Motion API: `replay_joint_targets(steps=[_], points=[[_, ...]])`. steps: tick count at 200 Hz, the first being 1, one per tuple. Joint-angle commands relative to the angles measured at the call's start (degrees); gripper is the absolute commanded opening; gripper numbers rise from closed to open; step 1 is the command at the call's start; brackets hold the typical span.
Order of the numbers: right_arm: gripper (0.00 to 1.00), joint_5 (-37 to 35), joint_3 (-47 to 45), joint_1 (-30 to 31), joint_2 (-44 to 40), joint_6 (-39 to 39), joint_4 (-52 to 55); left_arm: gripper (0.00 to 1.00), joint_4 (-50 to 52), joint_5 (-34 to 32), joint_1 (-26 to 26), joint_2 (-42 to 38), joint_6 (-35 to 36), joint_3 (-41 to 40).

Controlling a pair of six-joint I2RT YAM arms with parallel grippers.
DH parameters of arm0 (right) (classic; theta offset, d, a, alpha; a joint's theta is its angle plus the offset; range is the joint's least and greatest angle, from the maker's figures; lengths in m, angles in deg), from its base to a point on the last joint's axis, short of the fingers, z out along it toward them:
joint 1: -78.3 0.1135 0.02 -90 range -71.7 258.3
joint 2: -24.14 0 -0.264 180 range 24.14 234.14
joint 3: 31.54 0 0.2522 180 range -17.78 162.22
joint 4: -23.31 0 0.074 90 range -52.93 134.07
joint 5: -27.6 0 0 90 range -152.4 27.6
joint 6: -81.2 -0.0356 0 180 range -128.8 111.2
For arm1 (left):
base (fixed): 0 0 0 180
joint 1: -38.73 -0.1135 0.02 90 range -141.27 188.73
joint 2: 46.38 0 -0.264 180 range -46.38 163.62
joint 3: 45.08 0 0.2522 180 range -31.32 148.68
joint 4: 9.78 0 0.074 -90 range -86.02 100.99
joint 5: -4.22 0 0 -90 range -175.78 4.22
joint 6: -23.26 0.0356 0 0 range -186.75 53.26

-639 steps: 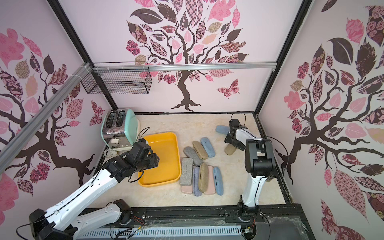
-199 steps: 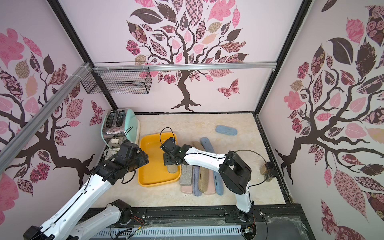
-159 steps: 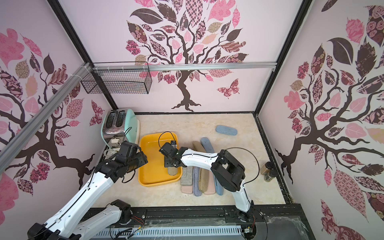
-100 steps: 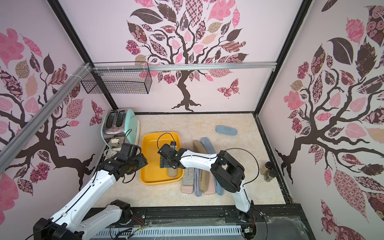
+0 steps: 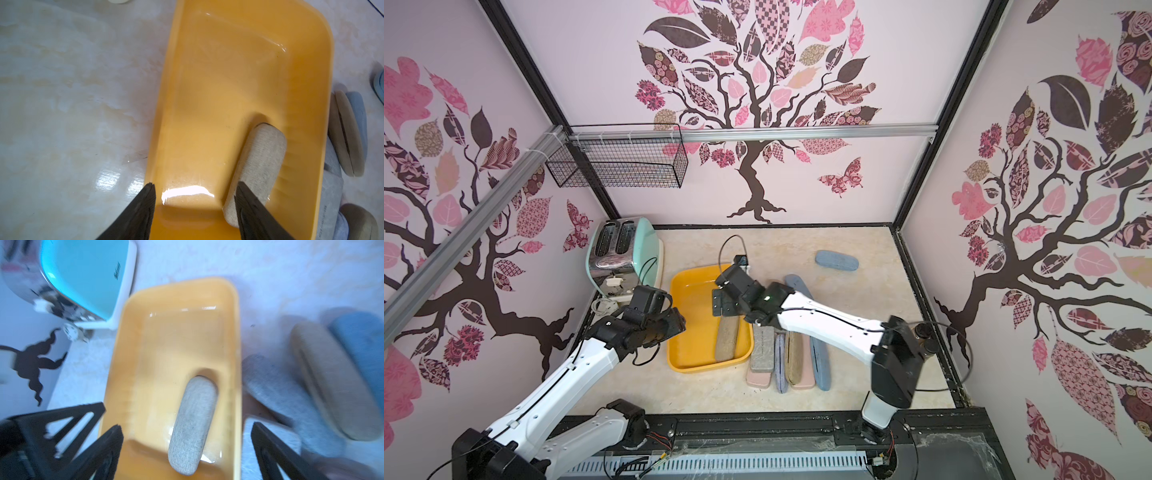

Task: Put the glasses cases into the storage boxes
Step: Place the glasses case in the storage box.

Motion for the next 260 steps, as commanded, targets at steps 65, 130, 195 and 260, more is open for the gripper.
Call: replay_joint_targets(steps=[65,130,195,260], points=[[1.0,3.8,-26.5,-36.0,-24.7,3.8,12.5,0.62,-8.7,3.2,25.9,20.5,-1.7,16.8],[1.0,6.3,-29.4,-43.2,-28.2,3.9,11.6,0.63,-3.6,5.5,35.9,39.5,1.2,32.3],[1.0,6.9,-30.1,-43.7,-30.0,4.2,11.7,0.65,-5.5,8.8,37.3,45.8,1.4,36.7],[1.0,7.5,-29.5,-44.2,-30.3,4.0,11.6,0.58,-6.6,11.4,37.2,49.6,-0.2,37.6]])
